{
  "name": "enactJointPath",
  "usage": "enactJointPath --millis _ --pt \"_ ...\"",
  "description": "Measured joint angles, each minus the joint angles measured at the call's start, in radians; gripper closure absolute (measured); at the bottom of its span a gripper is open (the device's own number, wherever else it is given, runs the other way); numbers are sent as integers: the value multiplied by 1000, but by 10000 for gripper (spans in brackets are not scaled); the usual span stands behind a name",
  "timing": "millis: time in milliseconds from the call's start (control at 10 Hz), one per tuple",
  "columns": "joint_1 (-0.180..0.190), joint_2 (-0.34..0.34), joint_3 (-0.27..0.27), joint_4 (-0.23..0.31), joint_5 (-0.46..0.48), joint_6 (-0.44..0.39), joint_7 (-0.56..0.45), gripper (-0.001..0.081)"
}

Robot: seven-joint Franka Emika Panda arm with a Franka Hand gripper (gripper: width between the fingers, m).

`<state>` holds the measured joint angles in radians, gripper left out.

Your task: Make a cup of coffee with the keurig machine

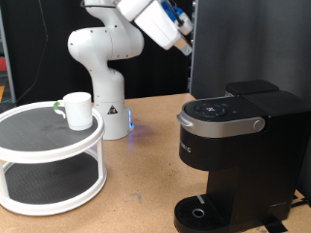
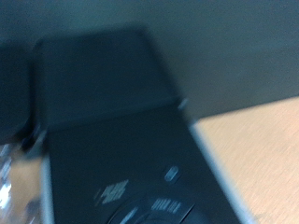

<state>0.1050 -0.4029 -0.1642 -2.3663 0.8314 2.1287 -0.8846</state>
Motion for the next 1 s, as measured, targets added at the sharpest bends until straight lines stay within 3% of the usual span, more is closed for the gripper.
enactJointPath --millis 200,400,600,1000 --pt "-3 -57 -31 -37 119 20 -8 799" --pt "-24 -114 -71 -59 89 -66 -8 799" --pt "-54 -157 -108 -59 3 -194 -6 799" --pt "-62 -183 -143 -62 -9 -251 -8 799"
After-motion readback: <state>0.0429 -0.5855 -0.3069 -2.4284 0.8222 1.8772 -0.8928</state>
